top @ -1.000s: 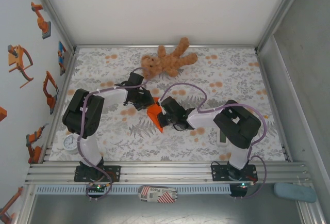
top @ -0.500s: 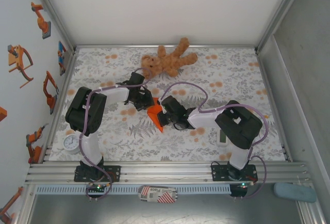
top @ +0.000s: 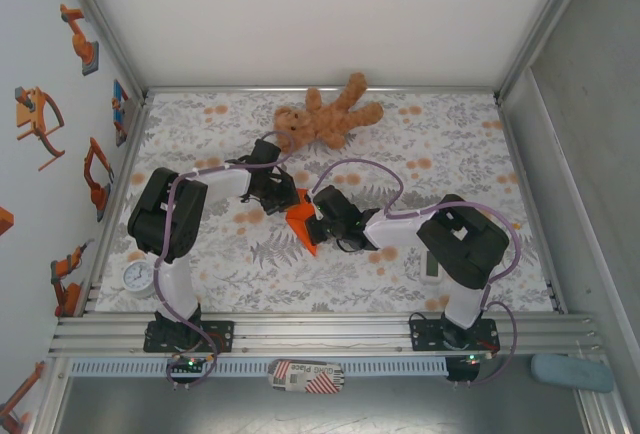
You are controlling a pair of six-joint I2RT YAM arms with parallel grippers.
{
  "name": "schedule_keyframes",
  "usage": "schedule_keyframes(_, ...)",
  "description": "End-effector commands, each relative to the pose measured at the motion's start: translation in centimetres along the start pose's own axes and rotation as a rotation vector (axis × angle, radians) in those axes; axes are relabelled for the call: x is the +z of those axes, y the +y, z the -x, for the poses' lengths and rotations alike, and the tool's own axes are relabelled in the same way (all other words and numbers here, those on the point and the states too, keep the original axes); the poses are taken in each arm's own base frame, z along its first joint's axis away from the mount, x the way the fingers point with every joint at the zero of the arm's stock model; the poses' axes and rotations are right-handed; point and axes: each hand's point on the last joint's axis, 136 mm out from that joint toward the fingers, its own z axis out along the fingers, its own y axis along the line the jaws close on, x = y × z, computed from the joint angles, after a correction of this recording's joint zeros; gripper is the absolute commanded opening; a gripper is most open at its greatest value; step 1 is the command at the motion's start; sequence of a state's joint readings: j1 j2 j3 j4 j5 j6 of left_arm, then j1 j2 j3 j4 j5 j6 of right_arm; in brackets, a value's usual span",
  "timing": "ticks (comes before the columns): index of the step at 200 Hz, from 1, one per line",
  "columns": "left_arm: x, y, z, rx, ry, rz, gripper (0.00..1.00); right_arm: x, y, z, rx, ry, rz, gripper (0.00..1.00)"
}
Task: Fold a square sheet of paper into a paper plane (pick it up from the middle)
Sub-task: Third fold the triangle at the center of the table.
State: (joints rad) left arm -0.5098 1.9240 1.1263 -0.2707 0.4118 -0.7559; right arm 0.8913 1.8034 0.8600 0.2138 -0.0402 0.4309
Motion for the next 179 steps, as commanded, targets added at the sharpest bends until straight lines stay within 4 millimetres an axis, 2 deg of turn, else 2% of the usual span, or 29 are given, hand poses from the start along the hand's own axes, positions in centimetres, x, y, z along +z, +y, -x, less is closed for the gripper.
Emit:
schedule_keyframes(1,0.8,1.8,-1.1,-0.013,0.054,0.064,0.09,-0.3,-0.9,-0.4,0.023,0.005,-0.034,0.0)
schedule_keyframes(135,0.7,1.5,-1.0,-0.01,0.051,0.058,0.09,0.5,-1.5,-1.6,0.035,0.04,-0.051,0.0)
schedule_keyframes(179,-0.7,0.3,-0.3,0.004,0.026,0.037,0.1,0.5,-1.8,-2.0,0.039,0.051,-0.06,0.0)
